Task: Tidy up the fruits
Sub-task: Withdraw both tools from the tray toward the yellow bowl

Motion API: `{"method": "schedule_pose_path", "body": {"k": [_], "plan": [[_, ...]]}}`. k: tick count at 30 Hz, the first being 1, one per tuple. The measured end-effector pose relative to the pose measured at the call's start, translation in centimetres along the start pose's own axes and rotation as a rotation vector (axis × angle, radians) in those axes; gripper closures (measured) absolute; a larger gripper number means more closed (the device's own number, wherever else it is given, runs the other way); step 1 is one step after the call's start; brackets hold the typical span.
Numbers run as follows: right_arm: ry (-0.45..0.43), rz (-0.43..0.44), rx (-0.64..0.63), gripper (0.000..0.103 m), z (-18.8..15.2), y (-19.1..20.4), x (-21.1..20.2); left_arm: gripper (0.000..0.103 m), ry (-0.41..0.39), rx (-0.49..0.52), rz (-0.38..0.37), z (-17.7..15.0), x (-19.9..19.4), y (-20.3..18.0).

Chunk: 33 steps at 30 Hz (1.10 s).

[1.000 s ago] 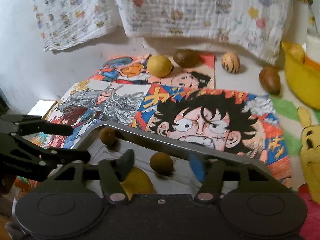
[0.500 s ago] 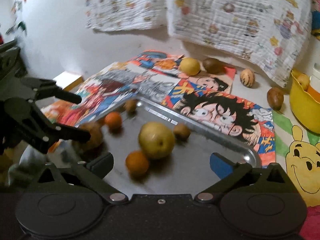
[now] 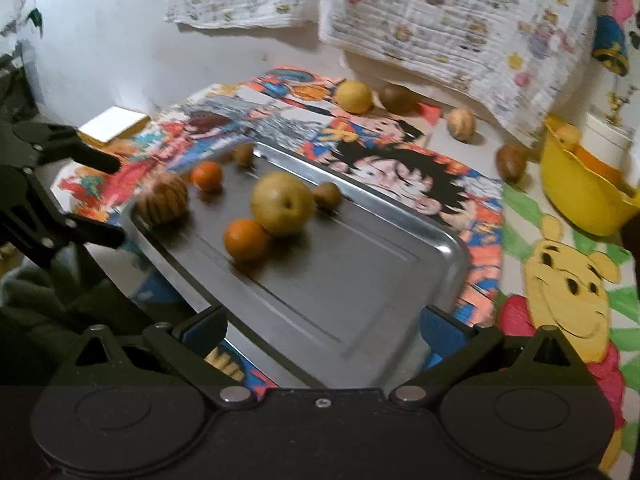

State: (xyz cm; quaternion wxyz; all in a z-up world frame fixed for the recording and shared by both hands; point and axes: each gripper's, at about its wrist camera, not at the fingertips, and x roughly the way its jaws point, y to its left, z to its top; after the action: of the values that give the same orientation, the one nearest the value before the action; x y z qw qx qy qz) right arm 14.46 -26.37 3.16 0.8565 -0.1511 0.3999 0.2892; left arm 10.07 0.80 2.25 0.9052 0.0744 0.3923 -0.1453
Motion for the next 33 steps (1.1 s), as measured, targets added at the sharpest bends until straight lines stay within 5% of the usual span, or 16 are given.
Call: {"method": "schedule_pose_path", "body": {"k": [18, 33], "plan": [[-0.008, -0.177, 0.091, 0.001, 0.4, -7.9, 0.4, 0.0, 0.028, 0.062, -0.006, 5.4, 2.1, -0.6], [-0.165, -0.201, 0.058, 0.001, 5.9, -10.6, 3.1, 0.0, 0.02, 0.074, 0.026, 12.0, 7.9, 2.6]]}}
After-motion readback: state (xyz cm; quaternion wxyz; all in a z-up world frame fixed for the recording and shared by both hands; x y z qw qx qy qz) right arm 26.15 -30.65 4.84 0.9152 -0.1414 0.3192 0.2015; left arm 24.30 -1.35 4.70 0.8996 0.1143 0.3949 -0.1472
